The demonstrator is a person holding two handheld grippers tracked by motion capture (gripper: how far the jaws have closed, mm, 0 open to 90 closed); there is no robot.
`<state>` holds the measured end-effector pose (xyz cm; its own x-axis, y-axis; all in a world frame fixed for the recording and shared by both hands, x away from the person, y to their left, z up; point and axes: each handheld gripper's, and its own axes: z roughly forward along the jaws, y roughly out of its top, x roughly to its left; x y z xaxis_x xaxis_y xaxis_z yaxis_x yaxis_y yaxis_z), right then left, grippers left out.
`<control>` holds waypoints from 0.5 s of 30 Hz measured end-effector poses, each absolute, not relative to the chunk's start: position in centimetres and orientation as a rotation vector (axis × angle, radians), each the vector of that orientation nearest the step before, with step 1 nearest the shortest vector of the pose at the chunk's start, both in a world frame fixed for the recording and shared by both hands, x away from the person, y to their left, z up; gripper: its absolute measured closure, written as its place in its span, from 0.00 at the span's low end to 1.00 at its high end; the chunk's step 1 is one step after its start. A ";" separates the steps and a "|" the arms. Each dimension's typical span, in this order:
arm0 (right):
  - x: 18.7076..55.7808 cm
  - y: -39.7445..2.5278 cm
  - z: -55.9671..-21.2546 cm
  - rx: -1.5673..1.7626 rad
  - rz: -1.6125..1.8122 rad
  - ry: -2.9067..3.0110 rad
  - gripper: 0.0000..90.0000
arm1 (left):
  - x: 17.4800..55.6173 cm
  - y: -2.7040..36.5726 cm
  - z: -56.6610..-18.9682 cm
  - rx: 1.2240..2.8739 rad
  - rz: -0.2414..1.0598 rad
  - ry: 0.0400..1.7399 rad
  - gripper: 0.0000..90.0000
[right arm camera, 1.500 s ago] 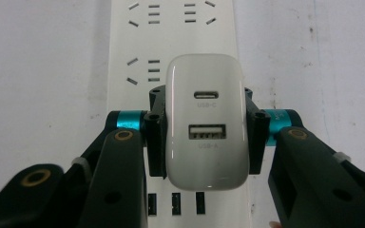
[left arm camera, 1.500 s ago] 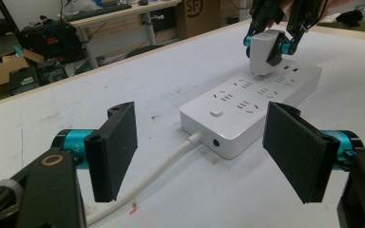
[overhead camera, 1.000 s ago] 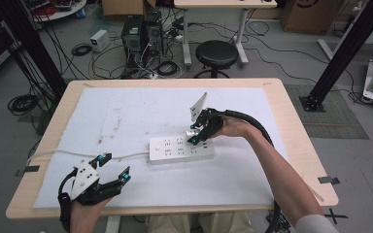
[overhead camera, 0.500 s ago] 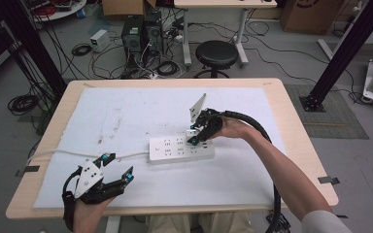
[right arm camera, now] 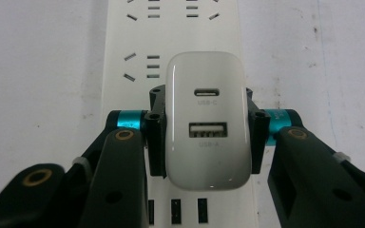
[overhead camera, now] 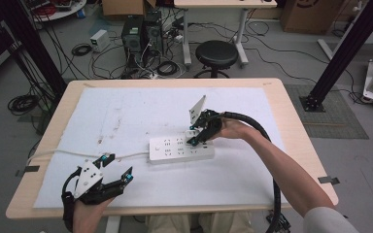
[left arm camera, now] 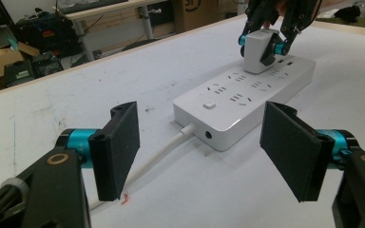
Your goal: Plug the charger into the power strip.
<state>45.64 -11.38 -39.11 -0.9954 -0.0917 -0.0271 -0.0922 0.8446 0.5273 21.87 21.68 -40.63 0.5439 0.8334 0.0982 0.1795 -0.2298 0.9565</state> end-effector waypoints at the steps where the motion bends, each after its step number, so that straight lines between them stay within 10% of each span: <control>1: 45.6 -11.4 -39.1 -0.152 0.856 3.012 0.71 | 21.9 21.6 -40.7 1.721 0.768 0.851 0.33; 15: 46.1 -11.9 -39.9 -0.124 0.972 3.017 0.71 | 21.8 21.7 -40.5 1.715 0.773 0.852 0.33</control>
